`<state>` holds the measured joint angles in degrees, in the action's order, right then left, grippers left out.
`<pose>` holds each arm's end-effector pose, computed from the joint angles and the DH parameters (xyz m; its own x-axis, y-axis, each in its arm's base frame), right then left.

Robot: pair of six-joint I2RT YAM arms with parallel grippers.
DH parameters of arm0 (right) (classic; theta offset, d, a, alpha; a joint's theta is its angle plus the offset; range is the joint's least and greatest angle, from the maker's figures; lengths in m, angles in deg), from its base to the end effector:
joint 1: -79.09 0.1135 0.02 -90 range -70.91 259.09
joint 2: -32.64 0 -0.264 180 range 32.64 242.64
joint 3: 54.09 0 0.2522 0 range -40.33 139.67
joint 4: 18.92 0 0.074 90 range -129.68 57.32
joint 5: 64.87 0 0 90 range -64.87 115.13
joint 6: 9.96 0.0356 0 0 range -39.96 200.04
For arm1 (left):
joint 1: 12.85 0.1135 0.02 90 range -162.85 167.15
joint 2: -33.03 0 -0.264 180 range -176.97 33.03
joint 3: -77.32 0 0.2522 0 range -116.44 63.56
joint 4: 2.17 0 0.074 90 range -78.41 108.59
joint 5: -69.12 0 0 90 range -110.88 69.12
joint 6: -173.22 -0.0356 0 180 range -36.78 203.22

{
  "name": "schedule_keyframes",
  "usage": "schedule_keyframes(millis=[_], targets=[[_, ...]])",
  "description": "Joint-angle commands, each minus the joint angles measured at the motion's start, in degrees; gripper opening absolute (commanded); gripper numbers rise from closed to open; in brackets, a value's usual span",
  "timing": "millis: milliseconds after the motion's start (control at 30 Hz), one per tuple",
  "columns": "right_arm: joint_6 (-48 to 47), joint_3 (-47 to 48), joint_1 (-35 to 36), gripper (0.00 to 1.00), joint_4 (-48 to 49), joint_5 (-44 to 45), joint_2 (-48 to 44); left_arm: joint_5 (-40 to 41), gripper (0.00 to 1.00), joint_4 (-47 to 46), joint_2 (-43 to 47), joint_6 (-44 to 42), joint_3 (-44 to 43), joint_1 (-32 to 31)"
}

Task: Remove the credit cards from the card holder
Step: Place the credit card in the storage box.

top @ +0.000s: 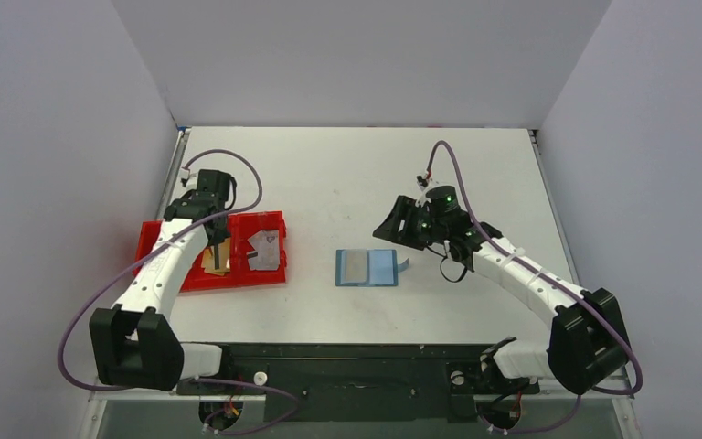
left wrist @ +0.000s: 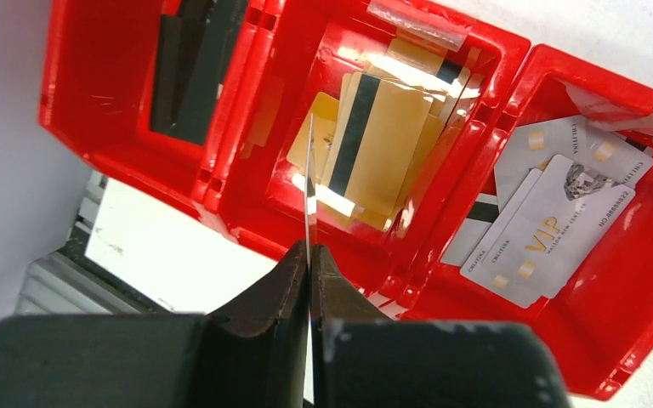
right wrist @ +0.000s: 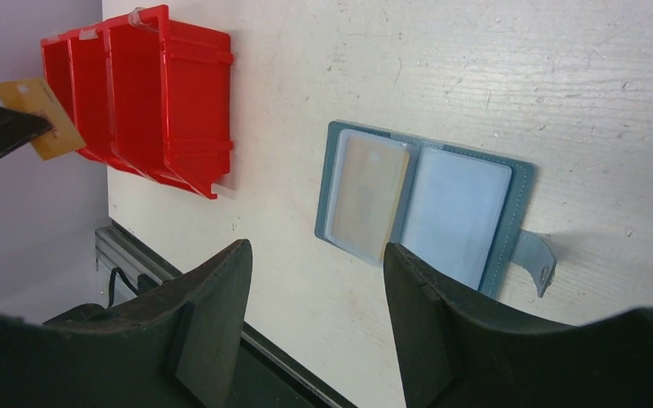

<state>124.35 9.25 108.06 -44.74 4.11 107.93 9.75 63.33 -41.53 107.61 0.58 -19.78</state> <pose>0.2427 0.1490 0.2509 -0.8725 0.2623 -0.4122 -0.1267 0.6933 0.7094 0.2491 -0.0120 0.2841 -0.7569 -0.2659 -0.5969 -0.4786 0.8476 0.2292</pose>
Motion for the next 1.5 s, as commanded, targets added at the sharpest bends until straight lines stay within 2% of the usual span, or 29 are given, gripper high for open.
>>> schedule_keyframes(millis=[0,267,567,667,733,900,1100,1267,1367,1467], targets=[[-1.56,-1.05,0.28,0.55,0.6,-0.83,-3.0,-5.15,0.0,-10.66,0.01,-1.69,3.76,2.23],[-2.91,-1.82,0.15,0.55,-0.94,-1.26,-4.96,-19.02,0.0,-20.12,-3.46,-3.18,8.45,7.51],[-3.54,-2.53,0.27,0.55,-1.94,-1.43,-6.06,-25.92,0.0,-18.8,-8.23,-2.6,7.32,12.72],[-3.85,-2.48,0.27,0.55,-2.31,-1.43,-6.04,-22.54,0.19,-17.65,-7.18,-1.09,7.21,12.85],[-3.89,-2.43,0.27,0.55,-2.43,-1.43,-6.08,-19.78,0.28,-16.61,-5.83,-0.4,6.89,12.85],[-3.91,-2.4,0.41,0.55,-2.37,-1.15,-5.63,-14.12,0.39,-15.2,-1.64,0.78,6.39,12.84],[-3.8,-2.31,0.98,0.55,-2.24,-0.5,-4.75,-12.68,0.42,-15.05,3.95,0.81,6.79,12.78],[-3.4,-1.68,2.1,0.55,-1.85,0.41,-3.59,-16.37,0.42,-14.56,6.05,0.92,7.05,12.57],[-3.17,-1.31,3.1,0.55,-1.82,1.4,-2.84,-21.75,0.43,-15.59,7.85,1.02,7.54,11.49],[-2.69,-0.81,4.56,0.55,-1.82,3.29,-1.55,-25.45,0.43,-16.43,8.82,1.8,7.41,6.94]])
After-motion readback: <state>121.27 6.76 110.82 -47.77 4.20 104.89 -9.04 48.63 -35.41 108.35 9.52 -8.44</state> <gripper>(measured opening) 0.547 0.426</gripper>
